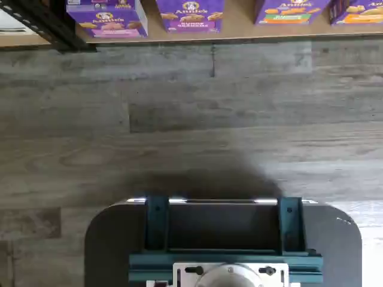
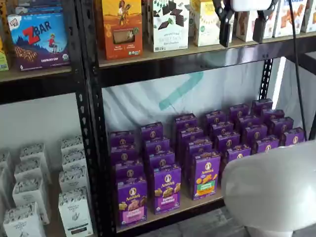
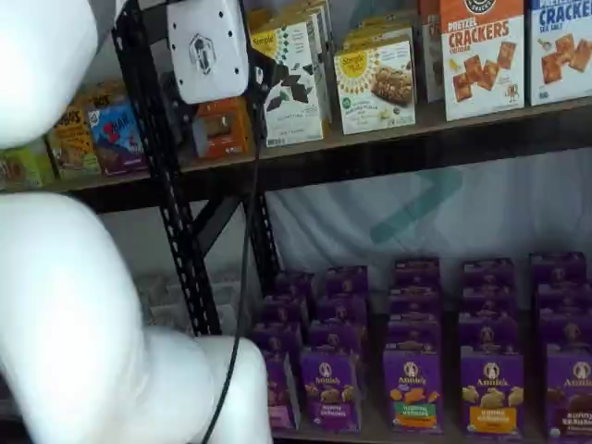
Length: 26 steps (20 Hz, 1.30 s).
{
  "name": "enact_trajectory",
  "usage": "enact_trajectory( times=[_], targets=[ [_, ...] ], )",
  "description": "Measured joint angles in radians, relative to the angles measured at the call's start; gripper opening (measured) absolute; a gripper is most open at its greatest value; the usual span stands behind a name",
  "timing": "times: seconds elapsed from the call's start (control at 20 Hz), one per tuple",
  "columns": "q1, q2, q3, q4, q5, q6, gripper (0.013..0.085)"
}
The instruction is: Pick up the purple box with a pink patch in the middle, on the bottom shelf, the first box from the left
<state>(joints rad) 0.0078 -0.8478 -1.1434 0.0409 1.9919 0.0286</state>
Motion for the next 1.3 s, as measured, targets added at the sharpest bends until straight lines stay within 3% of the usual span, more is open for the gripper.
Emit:
enact_trajectory(
  times=[0.25, 0.6, 1.0, 1.3],
  targets=[
    [-0.013, -0.026, 0.021, 0.014, -0.045, -0.008, 0.085],
    [0.056, -0.045, 0.071, -0.03, -0.086, 0.043, 0.085],
    [0.078, -0.062, 0.241, 0.026, -0.18, 0.081, 0.085],
    [0.089, -0.081, 0.405, 0.042, -0.343, 0.084, 0.085]
  ],
)
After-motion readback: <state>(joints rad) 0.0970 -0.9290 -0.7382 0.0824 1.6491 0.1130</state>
